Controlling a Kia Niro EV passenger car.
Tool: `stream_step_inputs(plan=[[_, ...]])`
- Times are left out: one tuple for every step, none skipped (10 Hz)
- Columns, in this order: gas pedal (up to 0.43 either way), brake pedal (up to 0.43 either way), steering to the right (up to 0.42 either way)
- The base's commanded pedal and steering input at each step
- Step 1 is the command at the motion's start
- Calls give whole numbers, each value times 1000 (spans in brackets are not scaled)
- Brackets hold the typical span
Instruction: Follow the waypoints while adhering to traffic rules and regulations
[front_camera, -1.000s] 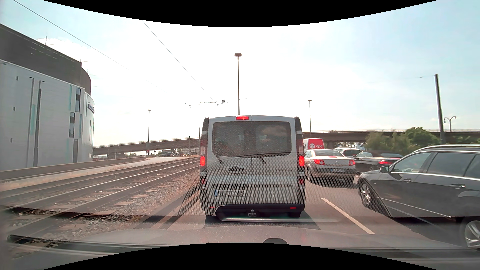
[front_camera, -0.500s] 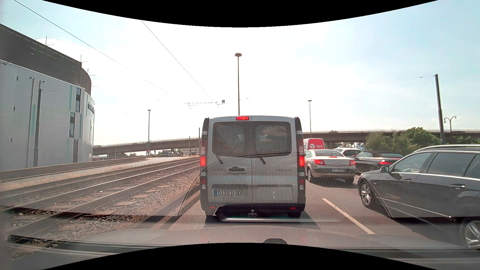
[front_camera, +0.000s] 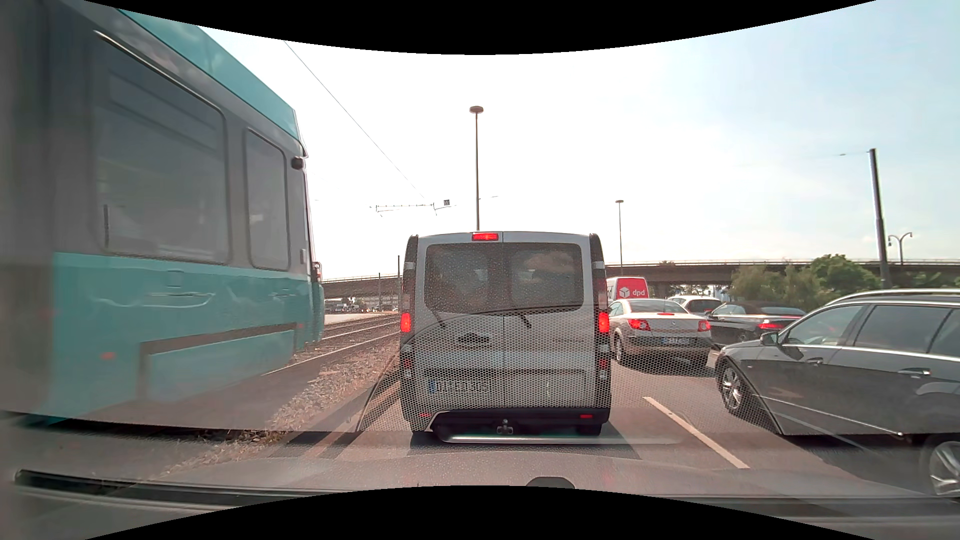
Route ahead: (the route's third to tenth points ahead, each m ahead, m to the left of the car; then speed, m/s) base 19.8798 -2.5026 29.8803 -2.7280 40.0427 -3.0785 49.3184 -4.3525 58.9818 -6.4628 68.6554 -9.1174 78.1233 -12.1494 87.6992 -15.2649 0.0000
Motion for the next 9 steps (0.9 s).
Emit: stream_step_inputs(plan=[[0, 250, -3], [0, 244, -3], [0, 244, -3], [0, 244, -3], [0, 244, -3], [0, 244, -3], [0, 244, -3], [0, 244, -3], [0, 244, -3]])
